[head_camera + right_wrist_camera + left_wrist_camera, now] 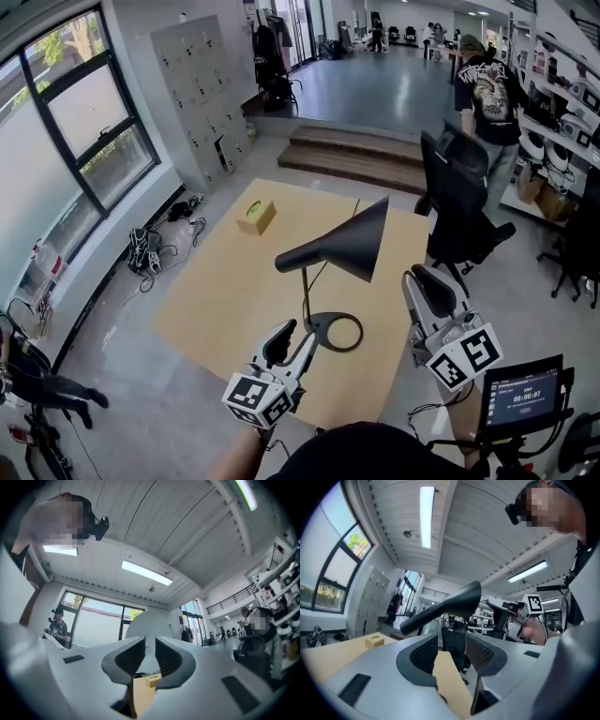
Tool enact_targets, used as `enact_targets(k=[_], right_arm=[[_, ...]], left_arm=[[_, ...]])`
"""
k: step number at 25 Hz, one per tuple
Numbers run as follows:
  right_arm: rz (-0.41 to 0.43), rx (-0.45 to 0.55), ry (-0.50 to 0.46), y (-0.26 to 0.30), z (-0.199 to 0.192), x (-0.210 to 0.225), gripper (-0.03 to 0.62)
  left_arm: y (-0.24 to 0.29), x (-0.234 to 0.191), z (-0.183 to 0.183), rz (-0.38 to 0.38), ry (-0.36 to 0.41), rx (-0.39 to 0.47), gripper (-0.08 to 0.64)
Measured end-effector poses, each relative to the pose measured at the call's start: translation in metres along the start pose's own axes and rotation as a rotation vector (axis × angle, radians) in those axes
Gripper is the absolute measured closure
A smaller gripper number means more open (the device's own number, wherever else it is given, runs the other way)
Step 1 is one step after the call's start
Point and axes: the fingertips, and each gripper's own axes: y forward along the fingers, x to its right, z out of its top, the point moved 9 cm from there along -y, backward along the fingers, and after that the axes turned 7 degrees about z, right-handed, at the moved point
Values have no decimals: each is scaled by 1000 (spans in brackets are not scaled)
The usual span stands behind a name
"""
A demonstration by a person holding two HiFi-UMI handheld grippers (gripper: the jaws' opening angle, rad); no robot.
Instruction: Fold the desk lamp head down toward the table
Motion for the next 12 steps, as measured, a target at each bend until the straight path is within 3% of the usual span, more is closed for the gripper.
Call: enact_targets(k=[7, 12], right_arm=[[117, 11, 57, 18, 28, 12, 522], [189, 51, 151, 33, 38, 12, 522]], left_arm=[[25, 51, 86, -124, 107, 240, 370], [46, 69, 112, -198, 107, 311, 370]])
